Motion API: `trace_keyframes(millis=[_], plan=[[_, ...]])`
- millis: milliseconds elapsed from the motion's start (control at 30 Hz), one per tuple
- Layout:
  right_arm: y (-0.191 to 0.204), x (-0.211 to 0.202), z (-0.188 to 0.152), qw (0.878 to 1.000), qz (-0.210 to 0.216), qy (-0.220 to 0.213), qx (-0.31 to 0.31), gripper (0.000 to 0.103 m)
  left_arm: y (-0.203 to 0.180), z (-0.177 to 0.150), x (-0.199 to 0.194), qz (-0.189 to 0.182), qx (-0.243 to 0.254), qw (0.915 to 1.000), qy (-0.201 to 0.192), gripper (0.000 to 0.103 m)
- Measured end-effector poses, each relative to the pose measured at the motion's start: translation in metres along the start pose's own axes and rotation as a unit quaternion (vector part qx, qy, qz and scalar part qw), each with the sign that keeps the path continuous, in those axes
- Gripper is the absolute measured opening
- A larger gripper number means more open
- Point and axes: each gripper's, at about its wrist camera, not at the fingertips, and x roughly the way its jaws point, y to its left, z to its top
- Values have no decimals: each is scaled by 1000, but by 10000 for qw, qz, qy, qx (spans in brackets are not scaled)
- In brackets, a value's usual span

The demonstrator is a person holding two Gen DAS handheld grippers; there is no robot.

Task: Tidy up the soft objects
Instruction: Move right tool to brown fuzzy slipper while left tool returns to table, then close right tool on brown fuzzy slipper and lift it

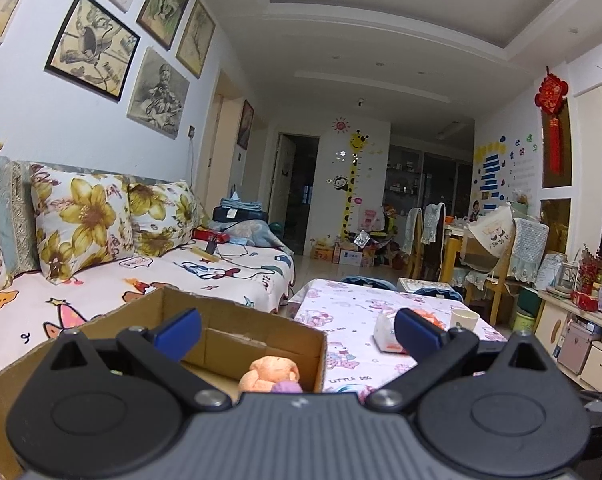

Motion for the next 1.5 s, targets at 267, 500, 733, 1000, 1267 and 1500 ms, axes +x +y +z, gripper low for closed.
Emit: trace_keyframes(millis=[267,500,733,1000,1267,1500], plan=[[-16,12,-4,9990,-117,342,272,103,-21,-6,-3,-262,377,9989,-90,102],[-39,19,-6,9970,-265,482,543,103,-42,-13,-1,-532,708,9961,14,102],[-54,15,-6,9959,-454,417,658,103,-64,-26,4,-761,1023,9915,240,102],[-68,20,-4,9950,-563,359,746,103,-84,-44,14,-928,1208,9858,710,102],[-77,31,-5,9931,-538,445,942,103,-99,-66,34,-811,1335,9792,1294,102],[-74,41,-2,9920,163,508,1140,103,-96,-83,58,-246,1146,9763,1820,102]])
